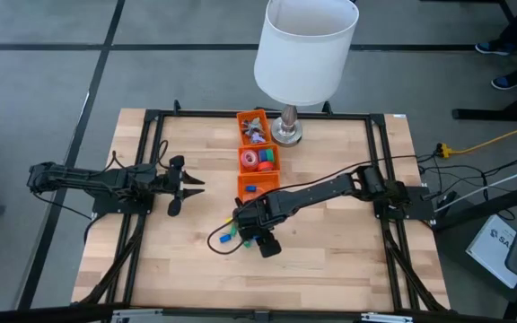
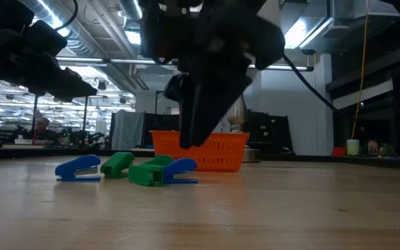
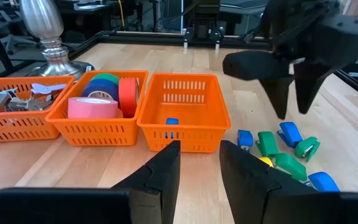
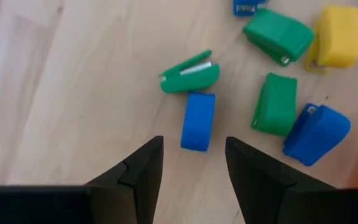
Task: Pick and place Stapler, Stapler remover, tape
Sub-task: Put the blue stapler into the bottom orange basket
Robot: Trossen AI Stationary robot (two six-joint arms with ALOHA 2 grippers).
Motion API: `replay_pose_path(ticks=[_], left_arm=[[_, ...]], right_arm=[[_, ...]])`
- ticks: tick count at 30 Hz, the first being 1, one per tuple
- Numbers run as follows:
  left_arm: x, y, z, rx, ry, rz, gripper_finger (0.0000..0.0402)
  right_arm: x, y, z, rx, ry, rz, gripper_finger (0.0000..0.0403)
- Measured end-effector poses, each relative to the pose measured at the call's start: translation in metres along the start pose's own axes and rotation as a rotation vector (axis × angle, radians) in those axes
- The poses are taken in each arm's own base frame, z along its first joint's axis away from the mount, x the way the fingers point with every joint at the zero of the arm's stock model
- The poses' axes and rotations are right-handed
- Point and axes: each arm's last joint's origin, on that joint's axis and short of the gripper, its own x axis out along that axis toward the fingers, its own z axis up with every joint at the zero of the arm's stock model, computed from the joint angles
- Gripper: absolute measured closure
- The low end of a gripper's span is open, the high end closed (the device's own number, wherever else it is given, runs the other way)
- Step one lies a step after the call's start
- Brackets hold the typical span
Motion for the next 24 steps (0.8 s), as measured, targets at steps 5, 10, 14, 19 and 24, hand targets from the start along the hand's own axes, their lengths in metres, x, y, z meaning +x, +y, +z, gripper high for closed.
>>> replay_pose_path(ticks=[5,10,14,19,24], left_arm=[[0.000,0.000,0.000,0.000,0.000,0.000,0.0290],[0.000,0.000,0.000,0.000,-0.001,0.000,0.0293],[0.000,0.000,0.000,0.000,-0.005,-0.001,0.0294],[0.000,0.000,0.000,0.000,0.004,0.000,0.0292],[0.000,0.000,0.000,0.001,0.003,0.000,0.0291]], right_arm=[[0.008,-0.001,-0.001,-0.020,0.018,-0.006,0.0226],[0.021,-0.003,-0.003,-0.019,0.037,-0.004,0.0226],[0.026,-0.004,-0.003,-0.020,0.042,-0.029,0.0226],[0.028,-0.005,-0.003,-0.021,0.043,-0.063,0.0243],[0.028,-0.005,-0.003,-0.015,0.045,-0.063,0.0308]])
